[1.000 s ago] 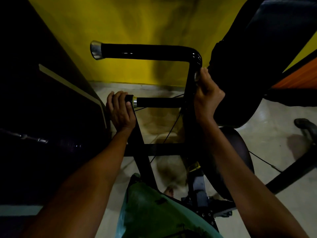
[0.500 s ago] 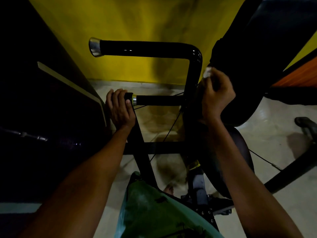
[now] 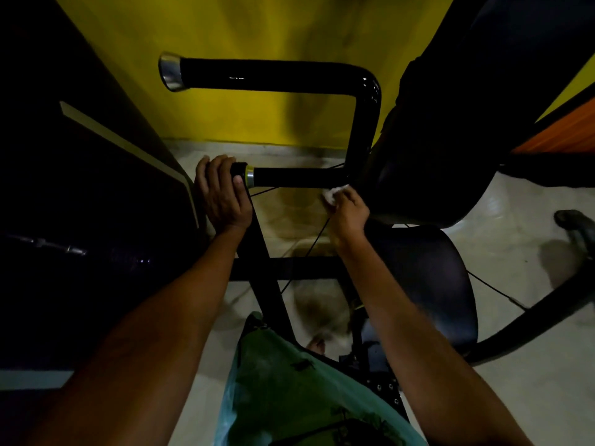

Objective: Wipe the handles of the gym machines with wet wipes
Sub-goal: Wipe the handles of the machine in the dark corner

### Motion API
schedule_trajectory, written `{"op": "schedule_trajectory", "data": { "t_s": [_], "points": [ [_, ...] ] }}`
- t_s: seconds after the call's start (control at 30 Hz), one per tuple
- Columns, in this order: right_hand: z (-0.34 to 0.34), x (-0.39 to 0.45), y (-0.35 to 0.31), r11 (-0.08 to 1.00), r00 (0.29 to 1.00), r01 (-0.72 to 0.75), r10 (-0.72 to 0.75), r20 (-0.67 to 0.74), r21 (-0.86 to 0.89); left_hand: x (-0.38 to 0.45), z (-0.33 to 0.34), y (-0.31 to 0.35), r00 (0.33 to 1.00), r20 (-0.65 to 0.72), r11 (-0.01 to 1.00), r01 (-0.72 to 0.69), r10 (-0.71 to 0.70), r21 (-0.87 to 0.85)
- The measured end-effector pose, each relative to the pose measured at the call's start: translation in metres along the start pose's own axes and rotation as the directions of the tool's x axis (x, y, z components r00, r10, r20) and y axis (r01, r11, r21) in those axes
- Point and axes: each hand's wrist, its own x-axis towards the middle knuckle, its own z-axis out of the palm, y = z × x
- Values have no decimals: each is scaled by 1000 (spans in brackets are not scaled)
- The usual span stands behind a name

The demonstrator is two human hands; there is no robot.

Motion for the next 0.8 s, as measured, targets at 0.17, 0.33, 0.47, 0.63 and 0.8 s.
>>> {"op": "schedule_trajectory", "data": {
  "t_s": [0.17, 0.33, 0.47, 0.63, 0.8],
  "points": [
    [21, -14, 10, 871, 929, -361, 305, 208, 333, 0, -1, 2, 1000, 1, 1000, 18, -18, 4],
    [8, -13, -3, 767, 936, -353, 294, 196, 536, 0, -1, 2, 1000, 15, 1000, 14, -14, 2],
    [35, -38, 25, 811, 844, -517, 428, 325, 274, 1, -2, 2, 1000, 17, 1000, 11, -11, 1],
    [70, -38, 34, 839, 828, -531, 484, 285, 119, 1, -2, 0, 1000, 17, 1000, -7, 7, -9],
    [30, -23, 8, 769, 853, -520, 444, 275, 372, 1, -3, 1, 1000, 18, 1000, 13, -13, -27]
  ]
}}
